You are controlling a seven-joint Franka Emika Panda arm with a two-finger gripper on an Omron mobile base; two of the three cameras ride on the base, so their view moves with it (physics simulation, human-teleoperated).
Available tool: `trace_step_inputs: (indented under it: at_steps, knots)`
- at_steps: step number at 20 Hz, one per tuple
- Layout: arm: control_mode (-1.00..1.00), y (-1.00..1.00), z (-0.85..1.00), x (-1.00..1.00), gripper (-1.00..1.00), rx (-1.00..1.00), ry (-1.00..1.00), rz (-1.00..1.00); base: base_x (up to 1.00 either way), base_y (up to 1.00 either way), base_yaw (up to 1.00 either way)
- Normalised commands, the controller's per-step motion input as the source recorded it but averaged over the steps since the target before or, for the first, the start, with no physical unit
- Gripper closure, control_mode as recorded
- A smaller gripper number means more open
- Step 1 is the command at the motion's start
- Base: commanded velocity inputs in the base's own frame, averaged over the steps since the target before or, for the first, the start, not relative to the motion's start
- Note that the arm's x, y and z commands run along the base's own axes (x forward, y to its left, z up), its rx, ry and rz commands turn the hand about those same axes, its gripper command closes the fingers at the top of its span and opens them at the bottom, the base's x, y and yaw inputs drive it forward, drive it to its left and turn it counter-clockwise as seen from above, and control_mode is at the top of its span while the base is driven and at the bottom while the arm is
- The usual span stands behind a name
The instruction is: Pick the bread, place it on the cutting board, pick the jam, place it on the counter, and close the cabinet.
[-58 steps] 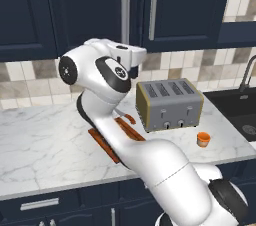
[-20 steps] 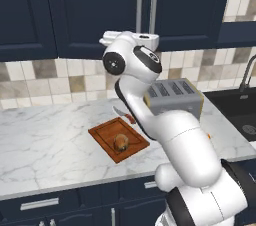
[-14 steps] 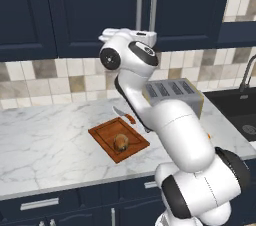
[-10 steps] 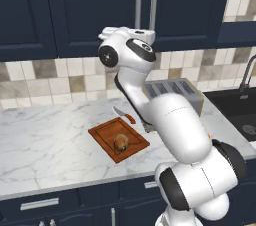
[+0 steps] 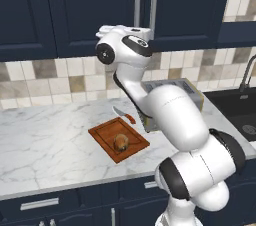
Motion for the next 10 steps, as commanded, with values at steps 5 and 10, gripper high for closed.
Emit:
trace_step_inputs:
  at_steps: [5,10]
  knots:
    - [-1.00,0.00,0.00,0.23,-1.00,0.00,0.00,0.00,0.00,0.00,0.00]
    - [-1.00,0.00,0.00,0.05,-1.00,0.00,0.00,0.00,0.00,0.00,0.00]
